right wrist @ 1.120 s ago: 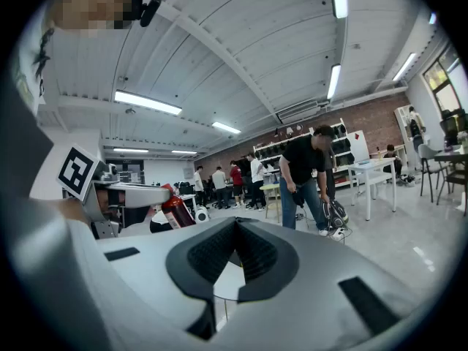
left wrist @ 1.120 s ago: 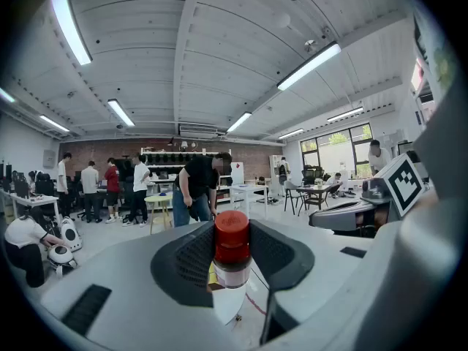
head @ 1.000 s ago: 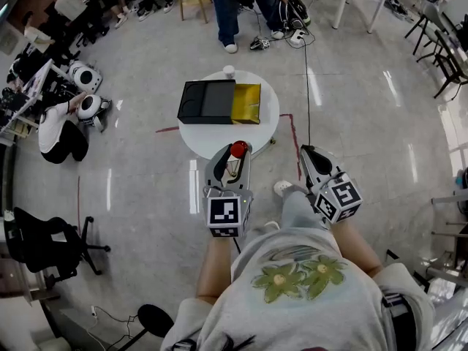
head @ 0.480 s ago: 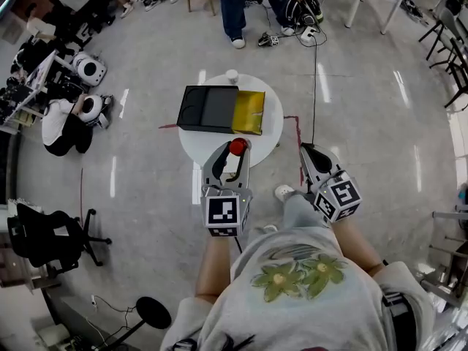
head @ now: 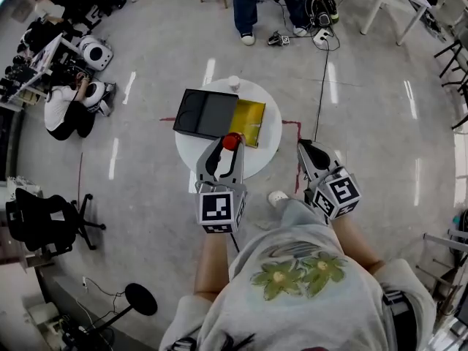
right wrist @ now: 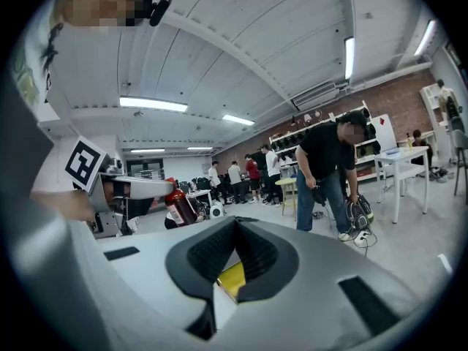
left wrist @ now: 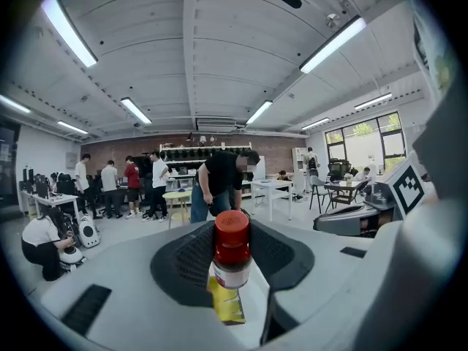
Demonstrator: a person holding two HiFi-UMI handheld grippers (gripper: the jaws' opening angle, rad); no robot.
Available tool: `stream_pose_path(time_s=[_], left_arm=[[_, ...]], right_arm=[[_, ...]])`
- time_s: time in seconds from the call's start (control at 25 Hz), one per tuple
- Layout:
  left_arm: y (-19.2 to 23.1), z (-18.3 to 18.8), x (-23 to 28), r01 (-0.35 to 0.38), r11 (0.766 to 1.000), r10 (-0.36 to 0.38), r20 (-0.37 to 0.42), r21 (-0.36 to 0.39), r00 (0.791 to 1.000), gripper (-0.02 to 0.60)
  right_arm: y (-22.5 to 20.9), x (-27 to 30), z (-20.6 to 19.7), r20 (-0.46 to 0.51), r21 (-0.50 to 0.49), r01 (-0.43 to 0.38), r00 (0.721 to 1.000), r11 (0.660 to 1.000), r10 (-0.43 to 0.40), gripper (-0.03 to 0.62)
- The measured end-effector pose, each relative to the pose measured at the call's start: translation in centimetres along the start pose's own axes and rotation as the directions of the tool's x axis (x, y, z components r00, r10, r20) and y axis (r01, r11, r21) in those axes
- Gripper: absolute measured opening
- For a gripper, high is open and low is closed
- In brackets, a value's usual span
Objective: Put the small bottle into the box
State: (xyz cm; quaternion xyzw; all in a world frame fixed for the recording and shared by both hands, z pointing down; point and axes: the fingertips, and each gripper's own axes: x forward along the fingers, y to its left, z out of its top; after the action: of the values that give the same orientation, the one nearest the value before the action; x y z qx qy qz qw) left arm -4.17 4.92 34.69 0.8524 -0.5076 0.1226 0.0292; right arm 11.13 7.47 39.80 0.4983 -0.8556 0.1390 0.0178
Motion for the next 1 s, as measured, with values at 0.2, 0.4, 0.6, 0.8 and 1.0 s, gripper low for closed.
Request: stream_pose_path(time_s=[0.2, 0.4, 0.6, 0.8, 1.0], left_arm=[[-0.1, 0.2, 2.5, -0.054, 0.998, 0.054, -0.013, -0.030, 0.998, 0.144], [-0.2, -0.7, 4.0, -0.119, 0.990, 0.117, -0.034, -0.068, 0.993, 0.144], [0.2, -1.0, 4.9, -0.147, 0.987, 0.143, -0.057, -0.071, 0.988, 0.144], [1.6, -1.4, 5.7, -0.160, 0.984, 0.155, -0.070, -0.076, 0.985, 0.144], [3.1, -2.1, 6.6, -0.156, 0.985, 0.150, -0.082, -0.077, 0.985, 0.144]], right_arm=[[-2.6, 1.7, 0.3, -0.024, 0.006, -0.059, 0.998, 0.998, 0.059, -0.002], [-3.9, 3.4, 0.4, -0.047, -0.006, -0.136, 0.990, 0.991, 0.136, -0.002], [-4.5, 4.9, 0.2, -0.067, 0.005, -0.169, 0.983, 0.986, 0.168, -0.002], [-4.1, 7.2, -0.2, -0.084, 0.015, -0.196, 0.977, 0.981, 0.196, -0.002], [-3.6, 9.2, -0.5, -0.090, 0.015, -0.208, 0.974, 0.978, 0.208, -0.002]])
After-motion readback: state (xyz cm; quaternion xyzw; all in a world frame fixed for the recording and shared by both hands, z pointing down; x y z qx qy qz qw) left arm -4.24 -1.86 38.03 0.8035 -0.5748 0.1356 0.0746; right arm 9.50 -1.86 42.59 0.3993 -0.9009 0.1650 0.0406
